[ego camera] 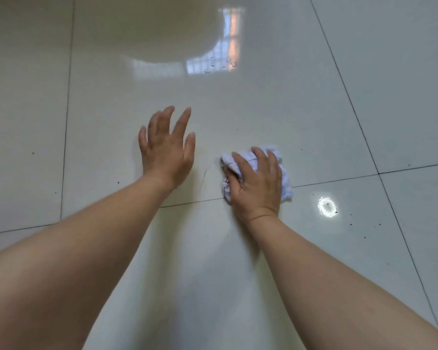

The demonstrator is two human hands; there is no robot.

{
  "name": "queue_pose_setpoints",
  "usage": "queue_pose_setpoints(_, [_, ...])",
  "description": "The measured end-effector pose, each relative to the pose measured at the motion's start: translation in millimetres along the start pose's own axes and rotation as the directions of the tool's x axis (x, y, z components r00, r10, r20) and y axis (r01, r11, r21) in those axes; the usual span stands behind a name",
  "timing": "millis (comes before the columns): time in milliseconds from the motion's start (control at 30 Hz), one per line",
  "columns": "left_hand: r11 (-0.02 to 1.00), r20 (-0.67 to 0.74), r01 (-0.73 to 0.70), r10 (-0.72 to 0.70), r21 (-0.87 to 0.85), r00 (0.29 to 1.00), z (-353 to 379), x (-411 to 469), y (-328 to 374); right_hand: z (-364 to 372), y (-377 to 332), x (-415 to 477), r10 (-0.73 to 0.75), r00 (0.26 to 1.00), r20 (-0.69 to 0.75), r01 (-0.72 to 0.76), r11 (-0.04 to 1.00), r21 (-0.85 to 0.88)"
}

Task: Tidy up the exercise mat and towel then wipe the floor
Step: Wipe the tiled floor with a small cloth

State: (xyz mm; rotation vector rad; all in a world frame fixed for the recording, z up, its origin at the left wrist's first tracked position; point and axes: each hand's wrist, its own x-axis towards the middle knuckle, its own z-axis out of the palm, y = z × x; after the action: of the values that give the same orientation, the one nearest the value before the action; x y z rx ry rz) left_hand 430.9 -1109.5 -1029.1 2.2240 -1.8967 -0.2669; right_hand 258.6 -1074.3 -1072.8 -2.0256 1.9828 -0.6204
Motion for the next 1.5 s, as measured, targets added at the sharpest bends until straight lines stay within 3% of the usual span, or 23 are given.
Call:
queue_pose_setpoints(133, [0.999, 0.134, 0.0, -0.006, 0.051, 0.991, 20, 56, -5, -2, 0, 0, 0.009, 1.0, -0.029, -0.008, 0.999, 0.043])
queue_pose_setpoints(233, [0.998, 0.117, 0.031, -0.038, 0.056, 0.992, 32, 65, -8, 2, -2, 8, 0.031, 0.999, -0.03, -0.028, 0.997, 0.071])
queue_pose_setpoints(500, [0.996, 0.099, 0.05, -0.057, 0.075, 0.993, 32, 65, -8, 32, -35, 160, 0.087, 0.995, 0.056, -0.091, 0.993, 0.07])
queue_pose_setpoints(633, [0.996, 0.099, 0.054, -0.061, 0.073, 0.993, 32, 66, -8, 23, -30, 123, 0.017, 0.999, 0.047, -0.023, 0.991, 0.135])
queue_pose_setpoints(733, [0.994, 0.105, 0.061, -0.07, 0.088, 0.992, 31, 65, -8, 16, -23, 96, 0.008, 1.0, 0.018, -0.01, 0.996, 0.086])
queue_pose_setpoints(833, [0.993, 0.115, 0.056, -0.068, 0.102, 0.991, 30, 66, -7, 23, -24, 131, 0.039, 0.998, -0.05, -0.039, 0.999, 0.014])
queue_pose_setpoints(1000, [0.99, 0.132, 0.056, -0.073, 0.13, 0.988, 30, 66, -9, 34, -40, 191, 0.039, 0.999, -0.018, -0.037, 0.992, 0.119])
queue_pose_setpoints(1233, [0.993, 0.106, 0.047, -0.059, 0.113, 0.993, 28, 66, -7, 25, -27, 138, -0.108, 0.993, 0.055, 0.103, 0.99, 0.1])
queue_pose_setpoints(1500, [0.998, 0.052, 0.02, -0.023, 0.06, 0.998, 34, 65, -10, 25, -30, 120, -0.063, 0.997, -0.046, 0.068, 0.99, 0.123])
